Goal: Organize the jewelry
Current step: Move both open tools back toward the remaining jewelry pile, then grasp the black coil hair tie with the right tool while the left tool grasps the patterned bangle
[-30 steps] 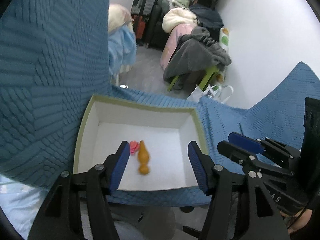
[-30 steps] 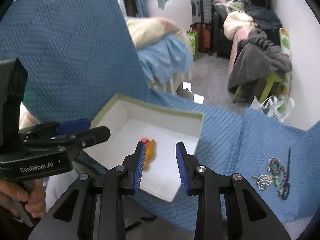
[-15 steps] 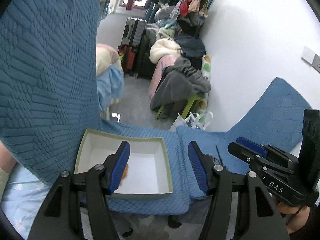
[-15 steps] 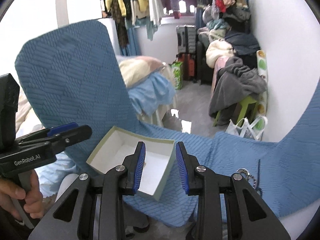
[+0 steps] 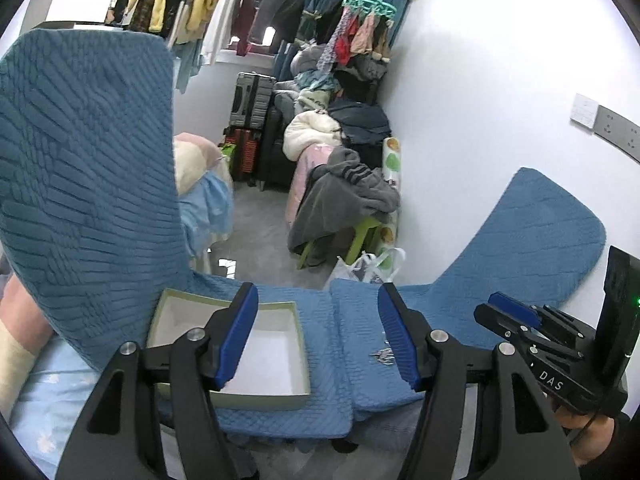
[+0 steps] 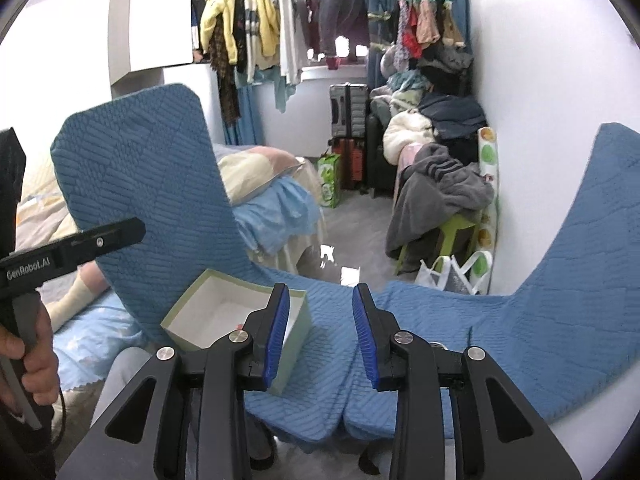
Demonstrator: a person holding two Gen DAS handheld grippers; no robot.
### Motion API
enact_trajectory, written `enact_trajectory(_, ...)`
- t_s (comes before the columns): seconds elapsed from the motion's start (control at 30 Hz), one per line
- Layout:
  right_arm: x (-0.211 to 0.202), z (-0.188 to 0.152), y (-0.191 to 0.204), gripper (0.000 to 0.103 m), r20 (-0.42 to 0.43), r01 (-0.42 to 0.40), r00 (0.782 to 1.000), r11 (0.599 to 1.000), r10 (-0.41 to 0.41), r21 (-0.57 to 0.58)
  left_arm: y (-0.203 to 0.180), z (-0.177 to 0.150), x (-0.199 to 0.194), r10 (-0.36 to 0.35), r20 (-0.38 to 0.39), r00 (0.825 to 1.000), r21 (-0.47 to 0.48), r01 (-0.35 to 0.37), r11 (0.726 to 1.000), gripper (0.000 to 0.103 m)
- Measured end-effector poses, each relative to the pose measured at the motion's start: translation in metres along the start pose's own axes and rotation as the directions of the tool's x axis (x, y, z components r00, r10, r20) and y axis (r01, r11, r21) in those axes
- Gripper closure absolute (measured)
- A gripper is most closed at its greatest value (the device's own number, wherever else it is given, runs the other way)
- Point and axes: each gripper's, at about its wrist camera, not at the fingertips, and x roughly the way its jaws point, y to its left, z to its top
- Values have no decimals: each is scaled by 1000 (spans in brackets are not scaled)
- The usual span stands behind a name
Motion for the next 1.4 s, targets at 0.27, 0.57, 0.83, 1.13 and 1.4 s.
enact_trajectory(0.27, -10, -21, -24, 72, -3, 33, 999, 999, -33, 11, -40, -20, 14, -52, -21, 998, 15, 52, 999, 39)
enact_trajectory(0.57, -13, -50, -64, 72, -21, 85, 996, 996, -85, 35, -73, -44, 43, -84, -85, 993, 22, 86, 996, 39)
enact_trajectory(0.83, -9, -73, -103, 72, -64, 134, 990, 989, -129, 69, -93, -64, 83, -126, -152, 980, -11, 126, 992, 39)
enact_trajectory(1.13, 9, -90, -144, 72, -118, 181, 979, 974, -165, 134, -106, -78, 134, -144, -227, 963, -13, 145, 989, 39)
enact_trajectory(1.4, 44, -109, -182, 72, -205, 206, 964, 960, -167, 188, -123, -94, 188, -159, -322, 933, 1, 168, 986, 39)
